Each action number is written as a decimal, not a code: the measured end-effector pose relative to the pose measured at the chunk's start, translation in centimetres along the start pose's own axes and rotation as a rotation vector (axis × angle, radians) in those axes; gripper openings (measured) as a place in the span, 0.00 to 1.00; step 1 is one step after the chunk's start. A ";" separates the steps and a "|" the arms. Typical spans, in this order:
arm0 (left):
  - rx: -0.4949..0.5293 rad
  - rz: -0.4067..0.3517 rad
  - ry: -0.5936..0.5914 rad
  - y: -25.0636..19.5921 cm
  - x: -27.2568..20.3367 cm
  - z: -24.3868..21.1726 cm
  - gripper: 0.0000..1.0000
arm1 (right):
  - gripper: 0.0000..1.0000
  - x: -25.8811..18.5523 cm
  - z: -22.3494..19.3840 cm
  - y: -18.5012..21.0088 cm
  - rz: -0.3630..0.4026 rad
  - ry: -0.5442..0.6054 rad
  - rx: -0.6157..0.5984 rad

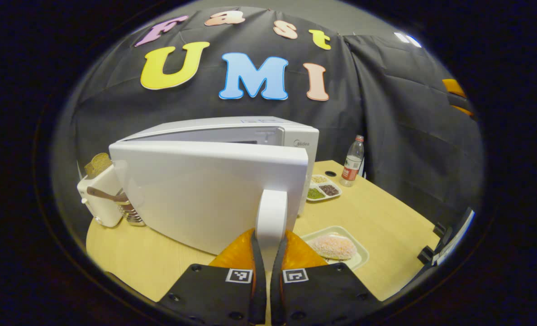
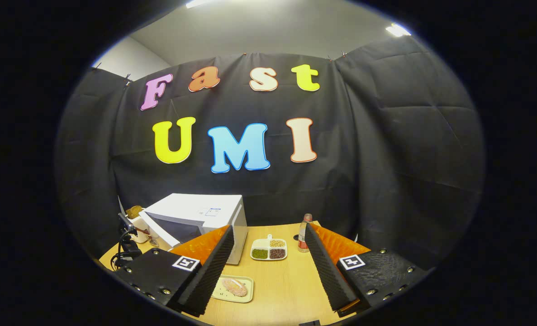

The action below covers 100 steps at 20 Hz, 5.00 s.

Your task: Open the microwave oven with the left hand, put the food in, and close the microwave oven.

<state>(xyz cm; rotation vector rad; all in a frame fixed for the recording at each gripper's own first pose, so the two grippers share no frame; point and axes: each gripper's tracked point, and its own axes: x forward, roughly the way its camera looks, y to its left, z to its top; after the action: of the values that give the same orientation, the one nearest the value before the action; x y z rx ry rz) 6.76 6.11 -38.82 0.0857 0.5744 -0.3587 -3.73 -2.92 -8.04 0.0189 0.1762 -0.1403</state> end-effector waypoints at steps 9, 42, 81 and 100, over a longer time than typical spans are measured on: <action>0.057 -0.099 0.068 5.2 -9.8 -4.6 0.11 | 0.96 -2.0 -1.3 9.7 0.085 -0.002 -0.004; 0.021 0.224 0.229 23.5 -28.0 -10.5 0.99 | 0.96 3.9 -8.4 14.9 0.343 0.179 -0.148; -0.063 0.330 -0.450 2.3 -27.3 22.4 0.98 | 0.59 14.9 -28.4 14.2 0.540 0.585 -0.571; -0.126 0.448 -0.429 7.3 -31.9 18.3 0.98 | 0.60 27.4 -21.7 28.3 0.419 0.023 -1.285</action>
<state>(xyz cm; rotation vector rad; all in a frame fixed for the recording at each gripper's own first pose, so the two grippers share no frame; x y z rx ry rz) -6.04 19.51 -6.19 0.0129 0.1415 0.0981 23.18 22.04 -34.02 -1.2168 0.2553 0.4096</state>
